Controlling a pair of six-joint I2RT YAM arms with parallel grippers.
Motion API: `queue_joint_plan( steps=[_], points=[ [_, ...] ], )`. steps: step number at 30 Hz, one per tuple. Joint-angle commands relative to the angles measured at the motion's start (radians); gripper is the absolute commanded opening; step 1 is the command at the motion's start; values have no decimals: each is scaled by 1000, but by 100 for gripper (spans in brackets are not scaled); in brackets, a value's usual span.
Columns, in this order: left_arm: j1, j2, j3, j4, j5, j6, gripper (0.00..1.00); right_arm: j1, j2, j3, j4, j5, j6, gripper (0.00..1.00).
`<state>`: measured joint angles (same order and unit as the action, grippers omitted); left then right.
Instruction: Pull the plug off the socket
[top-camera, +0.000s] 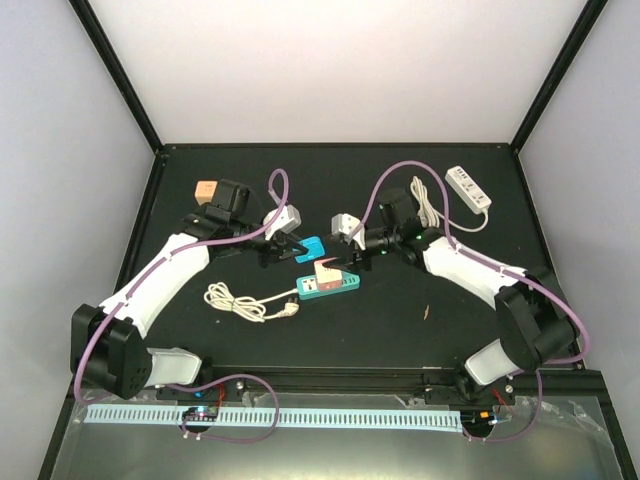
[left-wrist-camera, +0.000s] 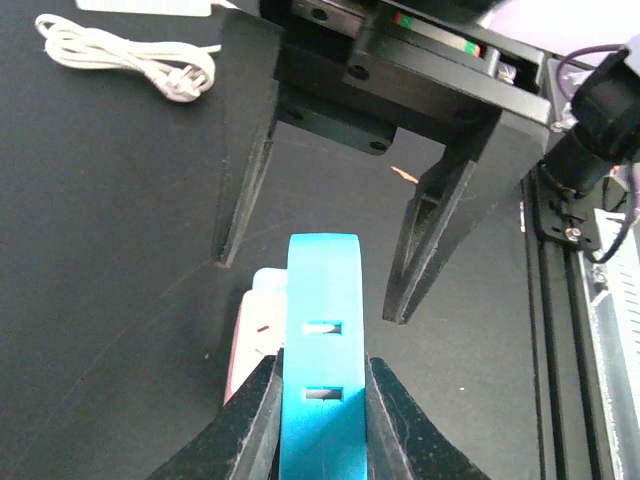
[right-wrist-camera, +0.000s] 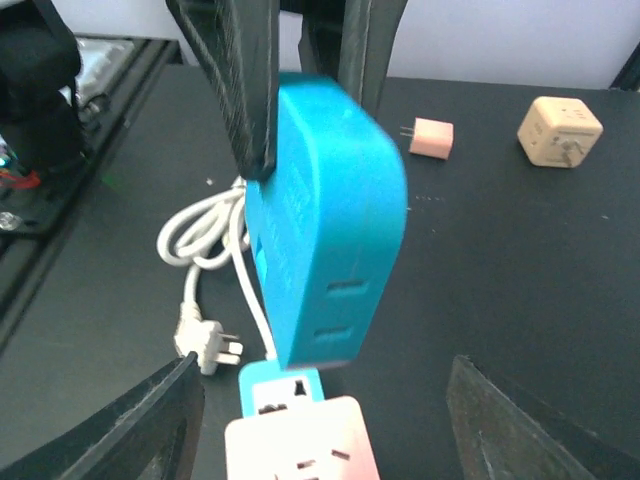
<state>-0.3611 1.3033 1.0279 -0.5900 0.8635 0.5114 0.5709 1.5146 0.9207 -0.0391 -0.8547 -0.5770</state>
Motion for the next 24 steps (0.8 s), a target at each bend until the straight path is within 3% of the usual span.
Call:
queue_joint_plan(
  steps=[1,9,16,24],
  points=[
    [4,-14,52,-76,100,76,2,-2,-28,67,-128,-103,52,68],
    [2,-10,55,-90,146,89,2,1,-34,119,-147,-121,232,55],
    [-8,0,54,-85,158,82,2,5,-35,136,-150,-148,310,49],
    [-9,26,64,-93,169,70,2,20,-39,141,-150,-159,357,32]
  ],
)
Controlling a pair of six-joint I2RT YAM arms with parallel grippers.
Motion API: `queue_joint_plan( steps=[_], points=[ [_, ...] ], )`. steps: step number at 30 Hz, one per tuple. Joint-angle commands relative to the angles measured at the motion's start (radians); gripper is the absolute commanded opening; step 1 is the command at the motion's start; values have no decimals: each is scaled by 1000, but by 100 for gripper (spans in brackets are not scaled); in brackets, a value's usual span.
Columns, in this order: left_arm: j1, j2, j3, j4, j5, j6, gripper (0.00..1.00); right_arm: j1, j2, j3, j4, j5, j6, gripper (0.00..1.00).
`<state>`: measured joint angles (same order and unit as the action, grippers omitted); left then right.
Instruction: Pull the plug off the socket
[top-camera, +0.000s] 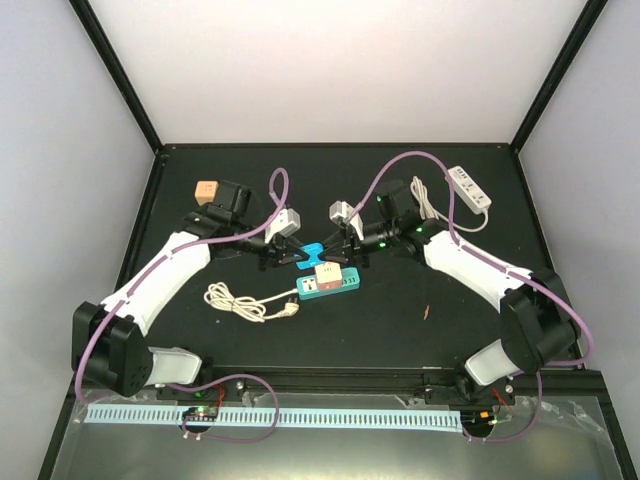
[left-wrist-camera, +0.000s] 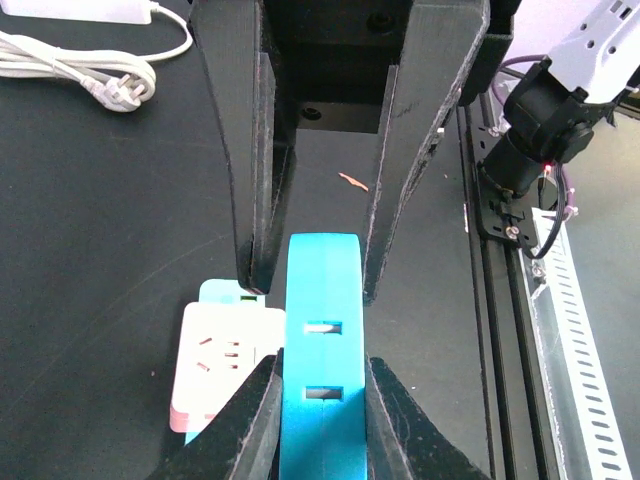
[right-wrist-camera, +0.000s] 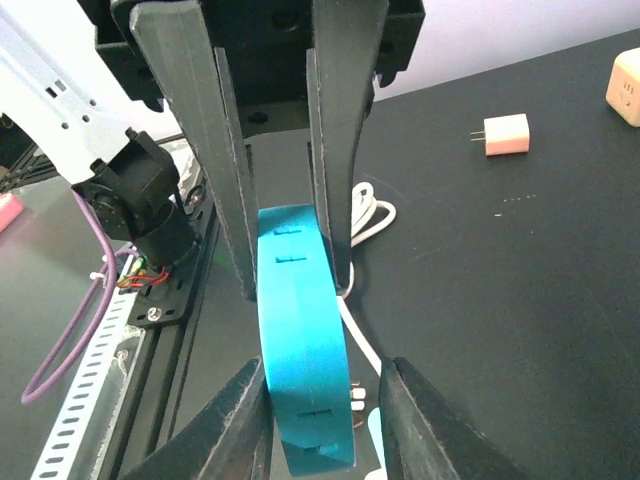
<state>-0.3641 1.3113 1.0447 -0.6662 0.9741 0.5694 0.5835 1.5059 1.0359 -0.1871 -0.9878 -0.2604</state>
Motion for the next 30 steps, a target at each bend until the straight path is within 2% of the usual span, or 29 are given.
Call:
queue_joint_plan(
  steps=[1,12,17,19,23,28,30],
  points=[
    [-6,22,49,-19,59,11,2,10,-31,26,-3,-31,44,32],
    [-10,34,59,-24,71,12,2,13,-23,39,-4,-74,102,23],
    [-10,43,72,-31,68,2,4,14,-9,61,-11,-76,160,7],
    [-10,49,89,-31,40,-20,20,12,-2,78,-11,-69,212,1],
    [-9,61,155,-46,-77,-86,55,-10,17,118,17,-75,362,1],
    [-6,43,232,-76,-180,-101,75,-105,37,121,212,-139,679,1],
    [-6,15,239,-53,-221,-108,89,-128,42,120,260,-150,759,1]
  ],
)
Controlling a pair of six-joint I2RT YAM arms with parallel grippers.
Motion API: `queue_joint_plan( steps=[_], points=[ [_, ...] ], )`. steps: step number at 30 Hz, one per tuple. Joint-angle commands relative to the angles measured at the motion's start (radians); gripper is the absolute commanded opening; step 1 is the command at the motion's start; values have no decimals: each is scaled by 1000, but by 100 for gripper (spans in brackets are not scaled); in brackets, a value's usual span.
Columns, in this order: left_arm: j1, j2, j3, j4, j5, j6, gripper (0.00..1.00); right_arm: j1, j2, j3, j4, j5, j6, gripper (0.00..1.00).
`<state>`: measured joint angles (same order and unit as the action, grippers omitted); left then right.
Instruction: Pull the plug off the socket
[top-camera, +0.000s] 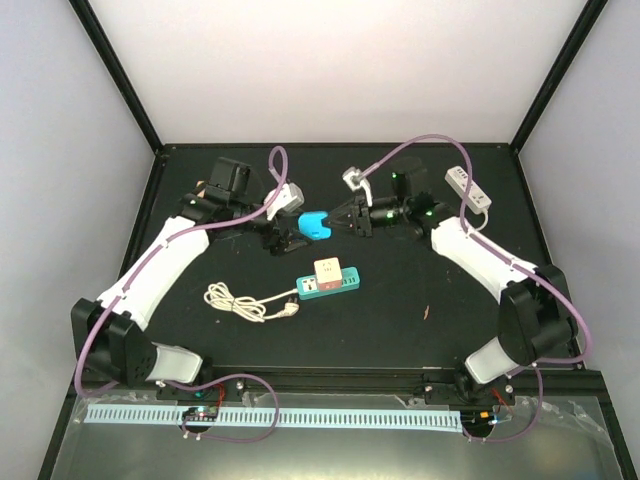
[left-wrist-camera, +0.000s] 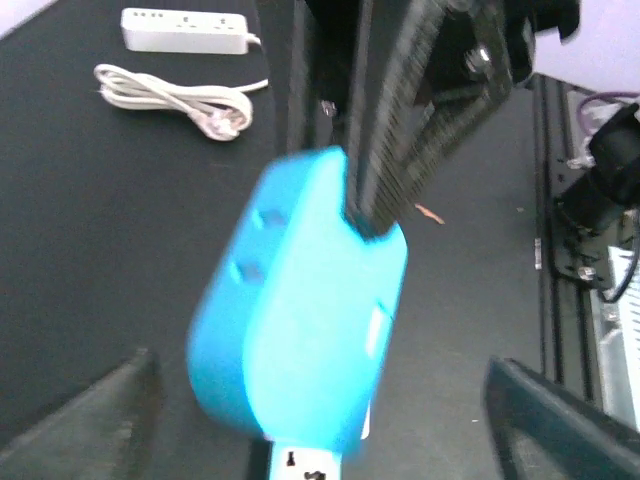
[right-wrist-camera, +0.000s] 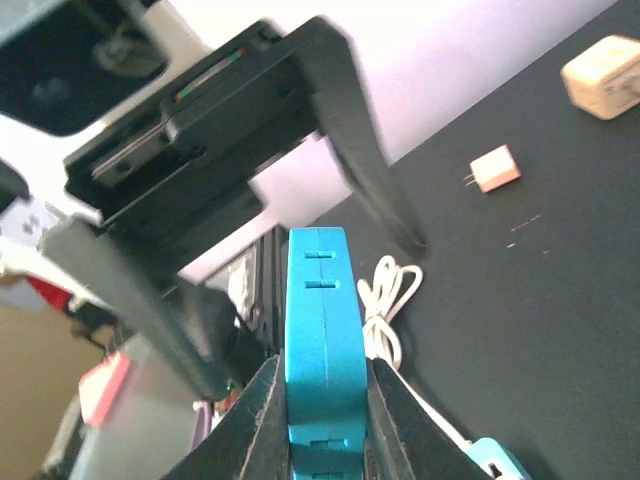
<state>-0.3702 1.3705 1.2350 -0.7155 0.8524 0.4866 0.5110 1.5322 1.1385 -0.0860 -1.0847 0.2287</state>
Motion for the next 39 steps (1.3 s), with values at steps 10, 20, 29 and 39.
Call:
queue_joint_plan(
  steps=[10,20,29,39],
  points=[
    [0,-164,12,151,-328,12,99,-89,50,-42,439,-114,657,1],
    [-1,-210,-25,152,-184,-44,99,-140,30,28,394,57,625,1],
    [-3,-168,-50,368,-359,-247,99,-139,44,-98,653,173,937,1],
    [-48,-55,14,381,-398,-318,99,-137,47,-108,655,259,1018,1]
  ],
)
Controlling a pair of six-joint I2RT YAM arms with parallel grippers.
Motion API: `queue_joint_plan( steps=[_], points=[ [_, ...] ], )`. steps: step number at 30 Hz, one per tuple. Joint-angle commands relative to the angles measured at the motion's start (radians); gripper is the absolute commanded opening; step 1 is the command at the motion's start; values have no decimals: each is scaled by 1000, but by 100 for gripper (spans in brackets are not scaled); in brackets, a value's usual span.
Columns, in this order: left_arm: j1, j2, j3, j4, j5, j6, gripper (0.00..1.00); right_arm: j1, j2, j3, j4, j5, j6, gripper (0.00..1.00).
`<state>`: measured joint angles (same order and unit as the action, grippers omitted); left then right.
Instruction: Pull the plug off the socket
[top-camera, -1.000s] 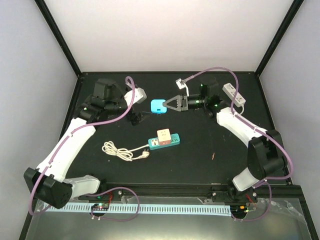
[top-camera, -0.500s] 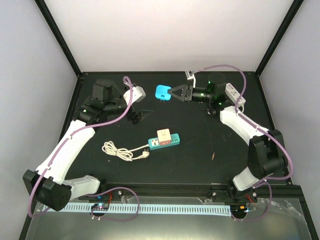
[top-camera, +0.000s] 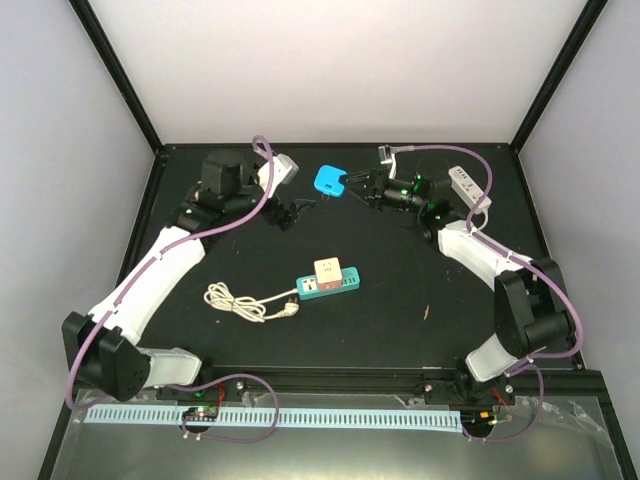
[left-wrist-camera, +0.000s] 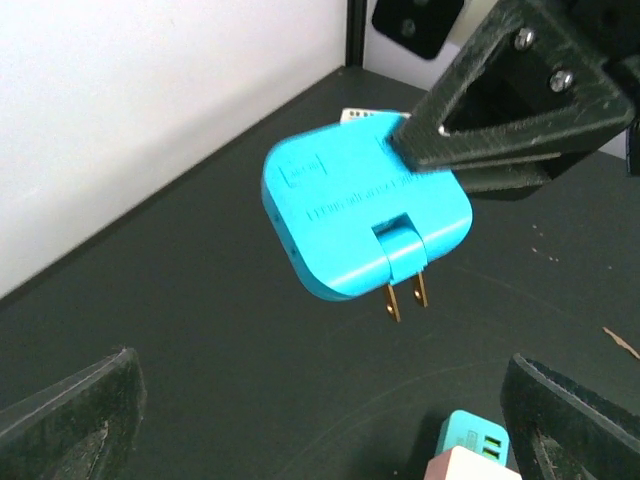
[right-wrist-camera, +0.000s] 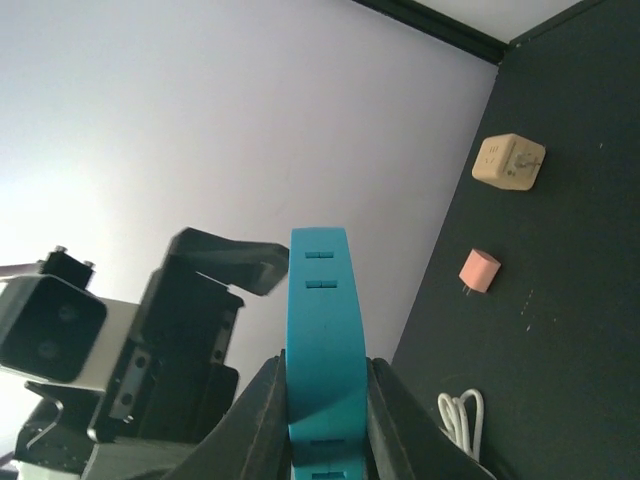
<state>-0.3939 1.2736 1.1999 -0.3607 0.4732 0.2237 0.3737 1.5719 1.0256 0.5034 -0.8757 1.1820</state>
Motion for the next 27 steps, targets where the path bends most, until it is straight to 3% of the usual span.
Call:
queue_joint_plan(
  steps=[1,14,21,27],
  points=[
    [-29,48,49,30,-22,-58,99,2,8,3,71,54,77,1],
    [-58,97,44,138,-260,-180,99,50,34,-13,189,48,205,1],
    [-58,92,-11,270,-266,-206,99,71,49,-39,299,51,316,1],
    [-57,112,-15,272,-303,-212,99,73,43,-39,350,43,341,1]
  ],
)
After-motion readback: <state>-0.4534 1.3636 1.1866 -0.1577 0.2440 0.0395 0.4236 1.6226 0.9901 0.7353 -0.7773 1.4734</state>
